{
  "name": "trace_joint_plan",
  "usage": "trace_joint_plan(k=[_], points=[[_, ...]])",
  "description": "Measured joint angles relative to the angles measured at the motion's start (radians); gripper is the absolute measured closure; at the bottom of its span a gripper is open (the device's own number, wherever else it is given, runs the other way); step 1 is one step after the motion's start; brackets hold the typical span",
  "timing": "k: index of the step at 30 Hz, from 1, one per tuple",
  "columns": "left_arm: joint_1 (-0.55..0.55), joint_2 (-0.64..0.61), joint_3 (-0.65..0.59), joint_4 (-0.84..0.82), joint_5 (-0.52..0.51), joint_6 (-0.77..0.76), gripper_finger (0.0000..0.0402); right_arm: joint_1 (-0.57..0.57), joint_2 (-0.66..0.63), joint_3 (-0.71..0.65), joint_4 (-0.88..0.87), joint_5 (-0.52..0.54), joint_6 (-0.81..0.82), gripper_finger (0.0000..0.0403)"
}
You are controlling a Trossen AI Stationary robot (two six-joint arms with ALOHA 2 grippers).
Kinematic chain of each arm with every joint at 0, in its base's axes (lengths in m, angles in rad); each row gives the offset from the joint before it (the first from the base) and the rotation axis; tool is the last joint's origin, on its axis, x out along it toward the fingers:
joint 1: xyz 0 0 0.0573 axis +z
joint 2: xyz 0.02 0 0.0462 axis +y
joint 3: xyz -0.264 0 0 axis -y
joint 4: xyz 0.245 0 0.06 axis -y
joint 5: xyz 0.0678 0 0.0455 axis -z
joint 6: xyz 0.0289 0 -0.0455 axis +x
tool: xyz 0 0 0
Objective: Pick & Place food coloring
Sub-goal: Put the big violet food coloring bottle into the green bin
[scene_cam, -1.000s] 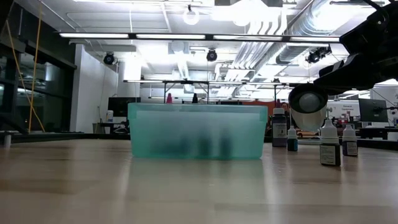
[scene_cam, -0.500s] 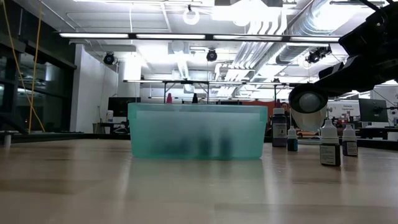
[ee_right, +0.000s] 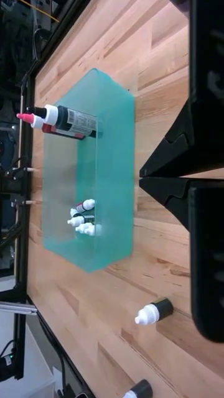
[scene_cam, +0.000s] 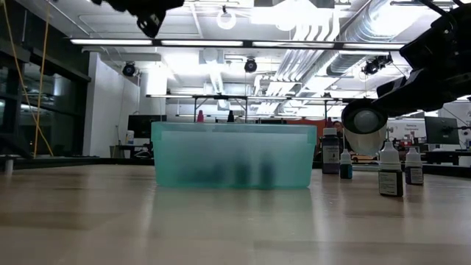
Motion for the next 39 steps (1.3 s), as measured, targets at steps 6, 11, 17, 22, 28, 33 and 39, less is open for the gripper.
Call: trace_joint_plan(k=[6, 11, 17, 22, 28, 33, 39], points=[[0.086, -0.126, -0.155, 0.081, 0.147, 0.003, 0.0401, 0.000, 0.015, 0.000, 0.001, 0.000, 0.000, 0.0402], [0.138, -0.278, -0.251, 0.079, 0.217, -0.003, 0.0401, 0.000, 0.019, 0.000, 0.000, 0.000, 0.000, 0.0402], [0.162, -0.457, -0.360, 0.055, 0.236, -0.019, 0.0401, 0.000, 0.026, 0.000, 0.000, 0.000, 0.000, 0.0402], [0.167, -0.599, -0.466, 0.114, 0.283, -0.044, 0.0401, 0.000, 0.027, 0.000, 0.000, 0.000, 0.000, 0.0402], [0.167, -0.779, -0.558, 0.138, 0.350, -0.031, 0.0401, 0.000, 0.027, 0.000, 0.001, 0.000, 0.000, 0.0402], [0.166, -0.922, -0.604, 0.123, 0.314, 0.010, 0.0401, 0.000, 0.027, 0.000, 0.001, 0.000, 0.000, 0.0402], [0.167, -1.012, -0.622, 0.055, 0.236, 0.050, 0.0401, 0.000, 0.027, 0.000, 0.001, 0.000, 0.000, 0.0402]])
